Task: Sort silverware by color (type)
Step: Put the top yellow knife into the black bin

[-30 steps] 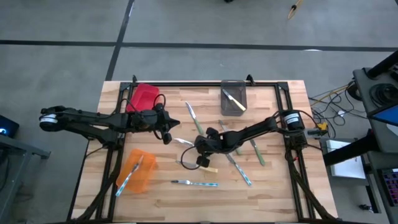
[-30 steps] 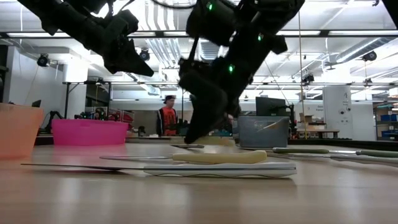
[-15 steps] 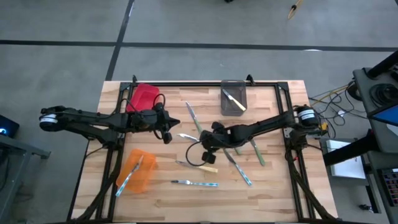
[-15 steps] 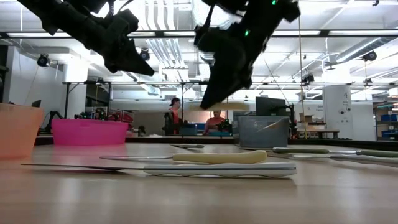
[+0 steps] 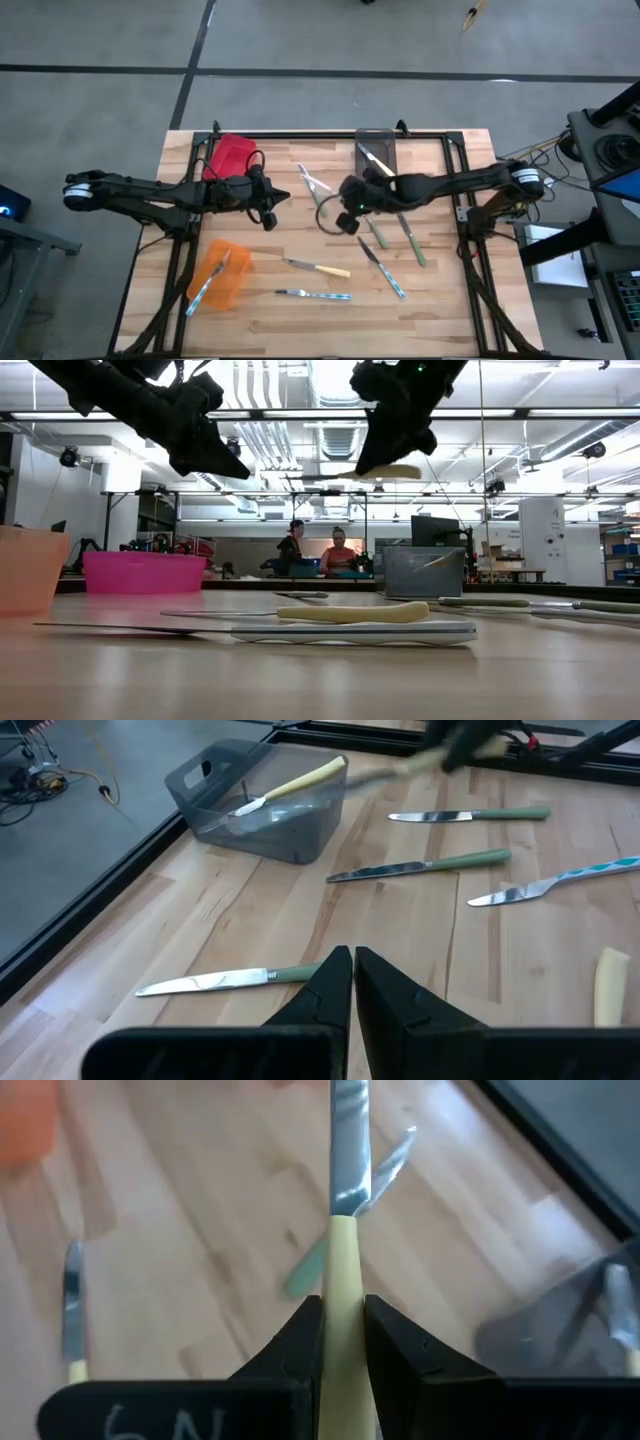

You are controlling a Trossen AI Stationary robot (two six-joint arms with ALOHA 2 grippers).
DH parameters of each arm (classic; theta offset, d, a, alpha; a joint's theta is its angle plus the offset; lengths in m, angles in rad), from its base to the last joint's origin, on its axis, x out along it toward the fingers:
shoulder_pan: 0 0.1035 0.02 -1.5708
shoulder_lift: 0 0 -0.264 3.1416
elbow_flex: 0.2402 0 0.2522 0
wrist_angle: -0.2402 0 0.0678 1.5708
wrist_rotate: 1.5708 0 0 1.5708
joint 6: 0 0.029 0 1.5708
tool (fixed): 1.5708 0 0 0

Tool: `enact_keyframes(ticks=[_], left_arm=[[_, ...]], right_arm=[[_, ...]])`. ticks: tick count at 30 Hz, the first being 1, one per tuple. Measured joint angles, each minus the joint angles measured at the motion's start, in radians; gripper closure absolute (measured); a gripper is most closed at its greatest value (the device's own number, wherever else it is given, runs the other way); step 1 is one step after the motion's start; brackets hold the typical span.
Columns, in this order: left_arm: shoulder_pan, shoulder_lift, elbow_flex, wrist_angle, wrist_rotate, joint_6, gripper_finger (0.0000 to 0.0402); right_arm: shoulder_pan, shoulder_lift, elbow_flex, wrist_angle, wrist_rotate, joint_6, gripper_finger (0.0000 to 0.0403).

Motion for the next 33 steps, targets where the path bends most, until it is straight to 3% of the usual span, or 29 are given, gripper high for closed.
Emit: enact_keyframes(ticks=[5, 11, 16, 23, 33], left_arm=[[0.0, 0.0, 0.0, 0.0, 0.0, 0.0, 0.0402], [0.0, 0.0, 0.0, 0.006, 0.0, 0.0, 0.0402], [0.0, 0.0, 0.0, 0.03, 0.0, 0.0, 0.0402], [0.0, 0.0, 0.0, 0.048, 0.0, 0.0, 0.0402], [0.0, 0.0, 0.0, 0.048, 0.0, 0.012, 0.0402]], right_arm=[[-0.084, -0.044, 0.0, -0.073, 0.0, 0.02, 0.036], [-0.217, -0.072, 0.001, -0.184, -0.001, 0.186, 0.036], [-0.351, -0.062, 0.001, -0.318, -0.076, 0.244, 0.0361], [-0.483, -0.038, 0.001, -0.43, -0.087, 0.148, 0.0361], [-0.521, 0.064, 0.001, -0.426, -0.124, 0.015, 0.0361]])
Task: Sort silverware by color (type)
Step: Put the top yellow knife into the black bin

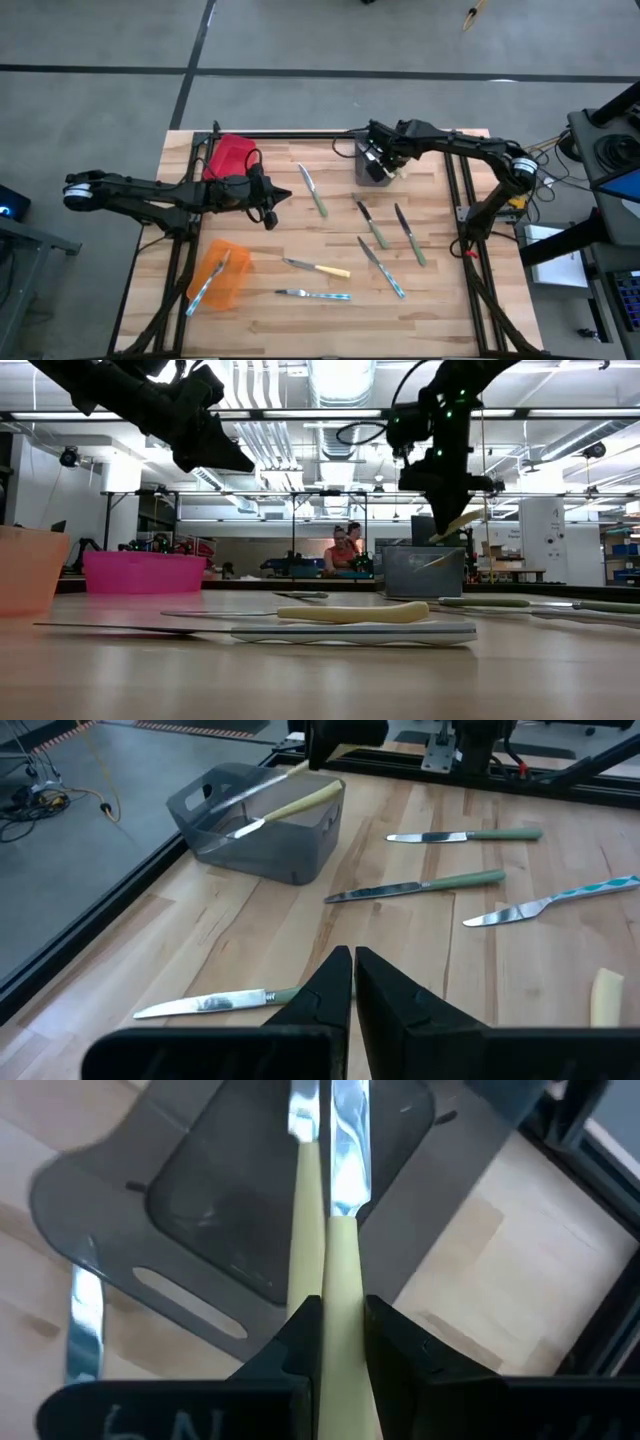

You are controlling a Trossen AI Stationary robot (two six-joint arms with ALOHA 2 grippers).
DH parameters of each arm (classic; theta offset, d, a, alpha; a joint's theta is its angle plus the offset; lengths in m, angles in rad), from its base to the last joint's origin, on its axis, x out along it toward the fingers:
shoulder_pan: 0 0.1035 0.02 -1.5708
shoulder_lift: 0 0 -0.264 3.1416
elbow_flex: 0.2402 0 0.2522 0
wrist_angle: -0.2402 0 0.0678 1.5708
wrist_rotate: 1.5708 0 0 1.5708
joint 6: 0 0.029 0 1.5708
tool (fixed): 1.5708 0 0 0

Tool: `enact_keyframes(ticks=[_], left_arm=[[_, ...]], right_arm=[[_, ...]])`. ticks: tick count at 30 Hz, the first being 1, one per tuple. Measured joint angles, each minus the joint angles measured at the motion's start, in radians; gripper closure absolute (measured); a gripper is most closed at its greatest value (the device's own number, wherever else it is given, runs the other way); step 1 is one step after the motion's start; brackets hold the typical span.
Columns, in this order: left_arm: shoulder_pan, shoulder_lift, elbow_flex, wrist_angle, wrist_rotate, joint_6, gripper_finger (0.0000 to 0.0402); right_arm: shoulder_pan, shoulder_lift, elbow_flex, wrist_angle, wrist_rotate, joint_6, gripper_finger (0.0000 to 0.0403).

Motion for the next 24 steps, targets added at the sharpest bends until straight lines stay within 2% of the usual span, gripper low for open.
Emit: enact_keyframes(ticks=[14, 24], left_arm=[[0.0, 0.0, 0.0, 0.0, 0.0, 0.0, 0.0402], [0.0, 0.0, 0.0, 0.0, 0.0, 0.01, 0.0402]], right_arm=[[-0.001, 0.156, 0.11, 0.003, 0.02, -0.089, 0.0361], [-0.001, 0.179, 0.13, -0.006, 0.02, -0.095, 0.0351]])
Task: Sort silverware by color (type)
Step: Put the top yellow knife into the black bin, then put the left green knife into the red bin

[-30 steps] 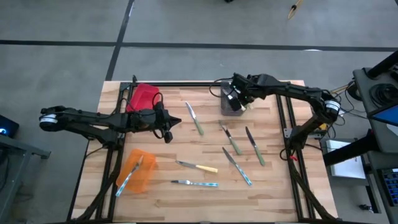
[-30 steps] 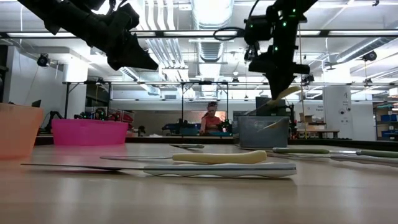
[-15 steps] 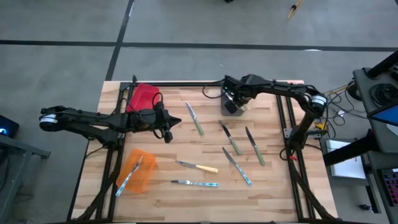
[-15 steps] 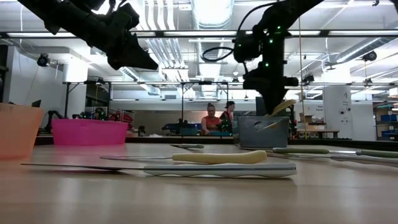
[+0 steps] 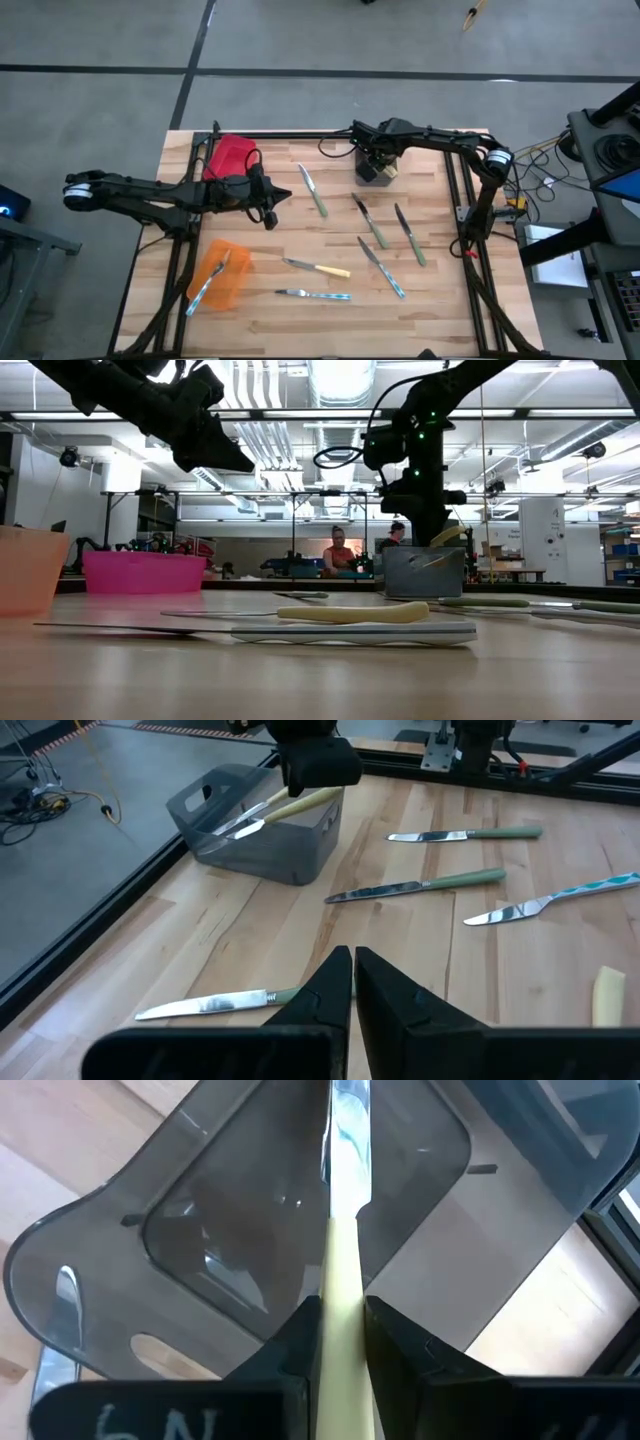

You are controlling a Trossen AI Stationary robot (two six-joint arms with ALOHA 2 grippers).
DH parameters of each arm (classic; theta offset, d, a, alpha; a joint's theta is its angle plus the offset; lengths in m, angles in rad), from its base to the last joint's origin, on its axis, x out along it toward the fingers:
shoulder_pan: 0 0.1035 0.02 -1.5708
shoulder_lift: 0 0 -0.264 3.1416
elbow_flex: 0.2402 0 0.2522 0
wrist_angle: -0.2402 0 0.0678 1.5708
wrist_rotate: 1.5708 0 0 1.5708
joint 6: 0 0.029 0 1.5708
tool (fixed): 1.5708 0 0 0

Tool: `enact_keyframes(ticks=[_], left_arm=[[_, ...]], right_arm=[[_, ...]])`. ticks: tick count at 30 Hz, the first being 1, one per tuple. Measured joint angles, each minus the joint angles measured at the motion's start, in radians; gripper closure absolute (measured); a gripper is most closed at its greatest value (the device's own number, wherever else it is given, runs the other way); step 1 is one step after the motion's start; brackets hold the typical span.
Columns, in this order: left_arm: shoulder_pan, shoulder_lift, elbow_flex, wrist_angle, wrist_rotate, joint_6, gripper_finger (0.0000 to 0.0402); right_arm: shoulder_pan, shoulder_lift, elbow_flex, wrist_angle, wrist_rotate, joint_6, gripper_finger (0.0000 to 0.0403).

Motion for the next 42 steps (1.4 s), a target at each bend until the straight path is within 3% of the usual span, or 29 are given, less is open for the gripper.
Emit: enact_keyframes(ticks=[9, 20, 27, 31, 37, 42], left_arm=[[0.0, 0.0, 0.0, 0.0, 0.0, 0.0, 0.0402], [0.0, 0.0, 0.0, 0.0, 0.0, 0.0, 0.0402], [0.0, 0.0, 0.0, 0.0, 0.001, -0.069, 0.0402], [-0.01, 0.0, -0.004, -0.005, 0.004, -0.216, 0.0402], [-0.092, 0.034, -0.012, 0.01, 0.03, -0.375, 0.0402], [-0.194, 0.138, -0.012, 0.165, 0.023, -0.435, 0.0402]], right_arm=[[0.0, 0.0, 0.0, 0.0, 0.0, -0.008, 0.0343], [0.0, -0.001, -0.001, -0.001, 0.0, -0.016, 0.0305], [0.013, -0.064, -0.001, 0.004, 0.003, -0.022, 0.0305], [0.063, -0.139, -0.015, 0.04, 0.007, -0.028, 0.0311], [0.2, -0.286, -0.106, 0.235, 0.053, -0.056, 0.0321], [0.335, -0.396, -0.223, 0.459, 0.073, -0.116, 0.0326]])
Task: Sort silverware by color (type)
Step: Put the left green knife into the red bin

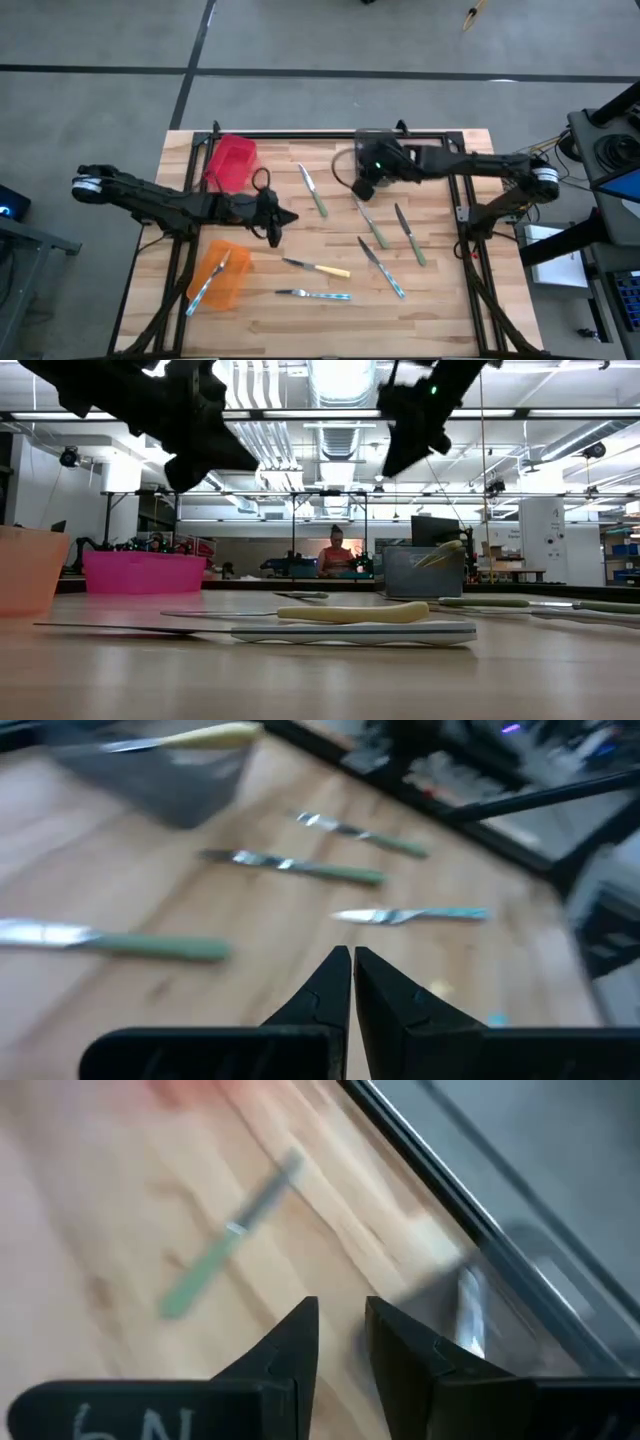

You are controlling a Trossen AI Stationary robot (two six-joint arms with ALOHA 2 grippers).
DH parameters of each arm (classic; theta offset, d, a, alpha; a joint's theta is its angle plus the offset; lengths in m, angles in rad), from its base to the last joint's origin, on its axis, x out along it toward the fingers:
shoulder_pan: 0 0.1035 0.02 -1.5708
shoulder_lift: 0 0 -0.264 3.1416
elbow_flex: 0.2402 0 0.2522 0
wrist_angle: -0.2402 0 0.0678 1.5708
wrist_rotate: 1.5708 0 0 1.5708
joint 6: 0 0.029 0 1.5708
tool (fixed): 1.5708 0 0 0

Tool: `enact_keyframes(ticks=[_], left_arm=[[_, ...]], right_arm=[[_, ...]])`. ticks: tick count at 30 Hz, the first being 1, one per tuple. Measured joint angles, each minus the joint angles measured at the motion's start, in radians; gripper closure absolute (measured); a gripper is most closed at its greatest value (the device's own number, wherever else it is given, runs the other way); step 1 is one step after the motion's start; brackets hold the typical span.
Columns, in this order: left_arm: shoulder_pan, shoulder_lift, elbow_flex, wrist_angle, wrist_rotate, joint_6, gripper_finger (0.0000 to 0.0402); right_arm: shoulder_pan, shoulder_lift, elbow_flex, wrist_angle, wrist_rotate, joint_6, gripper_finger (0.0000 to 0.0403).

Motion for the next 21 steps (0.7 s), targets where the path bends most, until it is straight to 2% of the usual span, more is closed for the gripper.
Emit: enact_keyframes(ticks=[4, 11, 15, 21], left_arm=[[-0.072, 0.128, 0.014, 0.173, -0.009, -0.003, 0.0402], [-0.145, 0.269, 0.097, 0.173, 0.047, -0.019, 0.0402], [-0.166, 0.31, 0.149, 0.114, 0.085, -0.044, 0.0402], [-0.201, 0.335, 0.214, -0.085, 0.093, -0.116, 0.0402]], right_arm=[[0.111, -0.081, -0.145, 0.175, 0.01, -0.048, 0.0331], [0.26, -0.17, -0.371, 0.367, 0.073, -0.076, 0.0335], [0.312, -0.208, -0.44, 0.394, 0.086, -0.043, 0.0335], [0.361, -0.248, -0.496, 0.43, 0.086, -0.01, 0.0335]])
